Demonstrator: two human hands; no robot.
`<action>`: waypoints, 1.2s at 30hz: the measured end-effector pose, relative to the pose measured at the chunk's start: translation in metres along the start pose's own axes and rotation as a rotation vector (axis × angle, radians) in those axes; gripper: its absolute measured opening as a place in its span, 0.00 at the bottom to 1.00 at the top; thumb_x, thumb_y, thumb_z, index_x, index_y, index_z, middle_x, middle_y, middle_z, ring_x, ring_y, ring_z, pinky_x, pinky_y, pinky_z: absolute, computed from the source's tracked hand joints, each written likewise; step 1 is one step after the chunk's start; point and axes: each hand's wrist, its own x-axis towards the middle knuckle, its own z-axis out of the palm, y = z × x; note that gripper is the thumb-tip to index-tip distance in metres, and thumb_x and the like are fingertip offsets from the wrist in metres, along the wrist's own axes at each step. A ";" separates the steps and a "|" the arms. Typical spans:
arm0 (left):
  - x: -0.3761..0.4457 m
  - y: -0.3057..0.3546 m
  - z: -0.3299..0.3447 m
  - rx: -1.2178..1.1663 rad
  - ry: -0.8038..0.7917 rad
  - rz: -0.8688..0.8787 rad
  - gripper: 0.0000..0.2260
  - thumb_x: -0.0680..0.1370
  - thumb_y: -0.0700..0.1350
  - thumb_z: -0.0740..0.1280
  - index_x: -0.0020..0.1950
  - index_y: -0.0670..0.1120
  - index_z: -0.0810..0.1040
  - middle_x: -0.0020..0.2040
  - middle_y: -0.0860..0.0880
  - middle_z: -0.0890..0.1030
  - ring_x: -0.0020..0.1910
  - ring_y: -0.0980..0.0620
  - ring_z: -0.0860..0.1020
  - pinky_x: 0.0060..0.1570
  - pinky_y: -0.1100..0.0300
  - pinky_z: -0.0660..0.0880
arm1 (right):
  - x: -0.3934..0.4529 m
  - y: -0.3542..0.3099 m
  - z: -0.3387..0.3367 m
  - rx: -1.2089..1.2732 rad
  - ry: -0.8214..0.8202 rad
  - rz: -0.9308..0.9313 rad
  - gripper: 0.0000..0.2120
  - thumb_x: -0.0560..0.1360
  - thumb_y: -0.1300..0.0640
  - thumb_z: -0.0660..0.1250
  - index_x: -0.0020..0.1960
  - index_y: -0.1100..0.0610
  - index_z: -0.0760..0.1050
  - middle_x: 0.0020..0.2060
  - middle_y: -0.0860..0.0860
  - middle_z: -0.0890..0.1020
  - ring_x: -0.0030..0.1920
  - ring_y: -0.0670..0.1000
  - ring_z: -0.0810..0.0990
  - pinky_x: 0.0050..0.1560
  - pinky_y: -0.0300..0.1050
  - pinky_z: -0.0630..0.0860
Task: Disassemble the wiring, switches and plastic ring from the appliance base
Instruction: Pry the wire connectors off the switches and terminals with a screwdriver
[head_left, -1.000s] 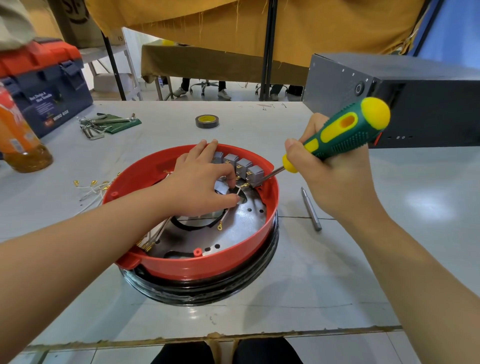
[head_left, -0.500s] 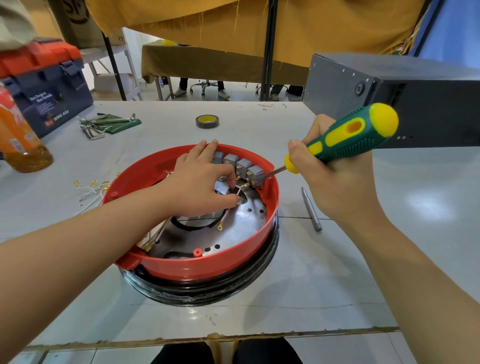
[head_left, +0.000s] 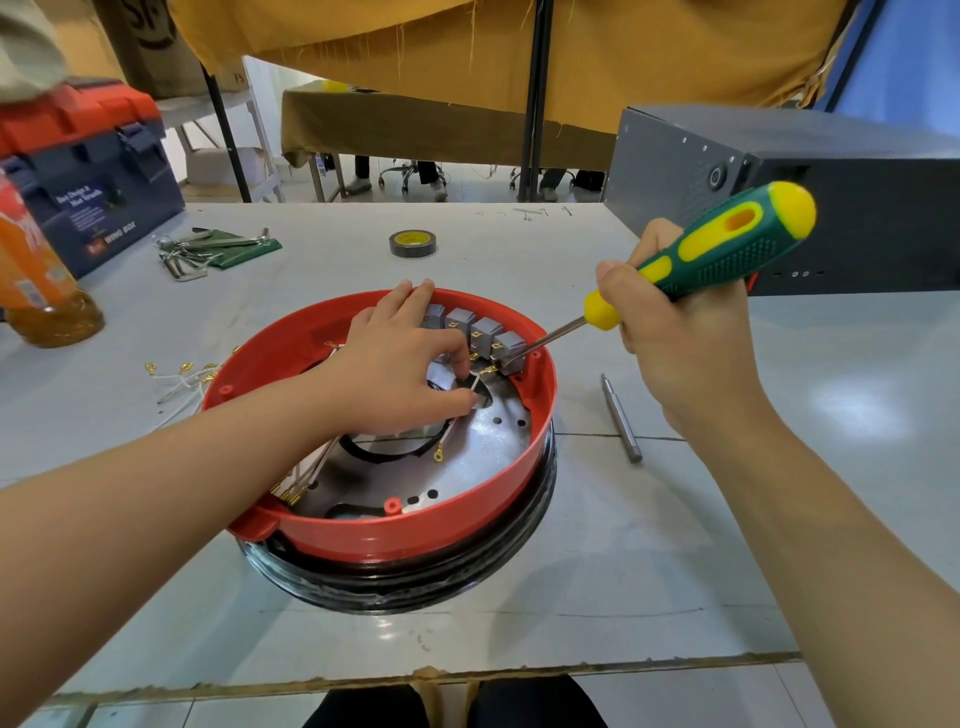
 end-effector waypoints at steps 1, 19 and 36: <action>0.000 0.000 0.000 -0.001 -0.001 0.000 0.08 0.73 0.59 0.66 0.50 0.59 0.75 0.79 0.44 0.45 0.77 0.46 0.41 0.72 0.46 0.45 | 0.001 0.000 0.000 0.011 0.001 0.008 0.13 0.70 0.59 0.65 0.31 0.53 0.64 0.23 0.44 0.66 0.26 0.45 0.66 0.29 0.32 0.65; -0.001 0.003 -0.002 -0.020 0.003 -0.008 0.04 0.75 0.55 0.64 0.49 0.59 0.75 0.79 0.45 0.46 0.77 0.47 0.42 0.72 0.47 0.45 | -0.009 0.003 0.000 0.089 0.066 -0.067 0.15 0.71 0.60 0.65 0.29 0.50 0.64 0.23 0.43 0.68 0.26 0.43 0.69 0.31 0.33 0.67; -0.001 0.002 -0.001 -0.022 0.009 -0.005 0.05 0.76 0.55 0.63 0.51 0.59 0.75 0.79 0.45 0.46 0.77 0.48 0.42 0.72 0.48 0.45 | -0.044 0.011 -0.001 -0.180 0.064 -0.269 0.11 0.74 0.55 0.62 0.36 0.57 0.66 0.26 0.48 0.73 0.30 0.42 0.71 0.35 0.25 0.65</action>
